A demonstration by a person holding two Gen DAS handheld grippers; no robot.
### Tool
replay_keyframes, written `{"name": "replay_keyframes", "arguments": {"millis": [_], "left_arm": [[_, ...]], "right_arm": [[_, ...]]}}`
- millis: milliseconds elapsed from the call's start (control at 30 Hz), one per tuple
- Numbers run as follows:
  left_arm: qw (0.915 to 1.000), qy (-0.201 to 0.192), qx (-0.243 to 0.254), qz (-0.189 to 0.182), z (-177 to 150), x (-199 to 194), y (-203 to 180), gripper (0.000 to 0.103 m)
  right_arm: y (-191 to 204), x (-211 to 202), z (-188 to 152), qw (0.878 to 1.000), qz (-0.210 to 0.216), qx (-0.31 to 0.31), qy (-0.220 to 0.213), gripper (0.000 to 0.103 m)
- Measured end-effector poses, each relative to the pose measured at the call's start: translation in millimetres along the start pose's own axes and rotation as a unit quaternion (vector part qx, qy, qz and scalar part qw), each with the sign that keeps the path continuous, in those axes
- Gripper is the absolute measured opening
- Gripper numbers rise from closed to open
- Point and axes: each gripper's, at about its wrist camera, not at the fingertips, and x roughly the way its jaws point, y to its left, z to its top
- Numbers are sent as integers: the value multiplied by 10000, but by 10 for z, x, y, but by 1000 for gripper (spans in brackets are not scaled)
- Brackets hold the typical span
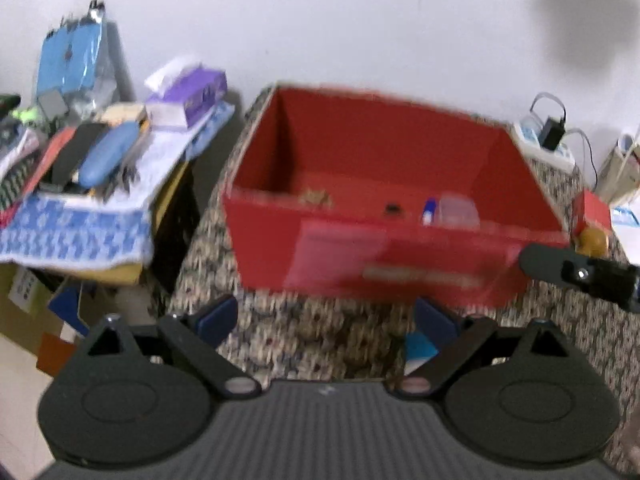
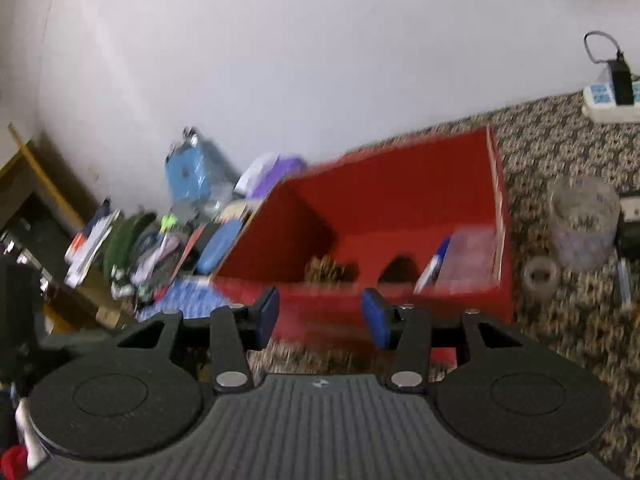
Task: Organize rigid objects
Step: 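Move the right gripper to the orange pad beside the lotion bottle, then grasp the orange pad with the right gripper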
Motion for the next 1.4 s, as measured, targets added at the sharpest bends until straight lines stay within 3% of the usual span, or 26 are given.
{"name": "replay_keyframes", "arguments": {"millis": [267, 400, 567, 767, 933, 1067, 1200, 1300, 1400], "left_arm": [[9955, 709, -62, -621, -710, 108, 88, 95], [9930, 917, -8, -739, -882, 166, 44, 95], [9919, 870, 69, -925, -937, 209, -54, 95], [9899, 895, -10, -1098, -930, 353, -38, 95], [9882, 875, -81, -1254, -898, 449, -49, 95], [9866, 938, -38, -1331, -917, 501, -86, 89], [9885, 827, 448, -1183, -986, 465, -208, 85], [9875, 816, 492, -1258, -996, 447, -199, 76], [9869, 823, 465, -1305, -986, 448, -170, 74]], "right_arm": [[-57, 88, -590, 9942, -217, -246, 1021, 32], [-14, 168, -745, 9913, -204, -200, 1282, 32], [68, 317, -831, 9897, 37, -51, 1432, 32], [110, 552, -905, 9861, 33, 98, 1658, 31], [123, 642, -924, 9868, 70, 318, 1585, 32], [178, 669, -977, 9862, 124, 163, 1640, 32], [36, 757, -1066, 9795, 118, 633, 1908, 30], [-1, 718, -1081, 9784, 214, 699, 1935, 29], [-23, 708, -1079, 9777, 262, 747, 1946, 29]]}}
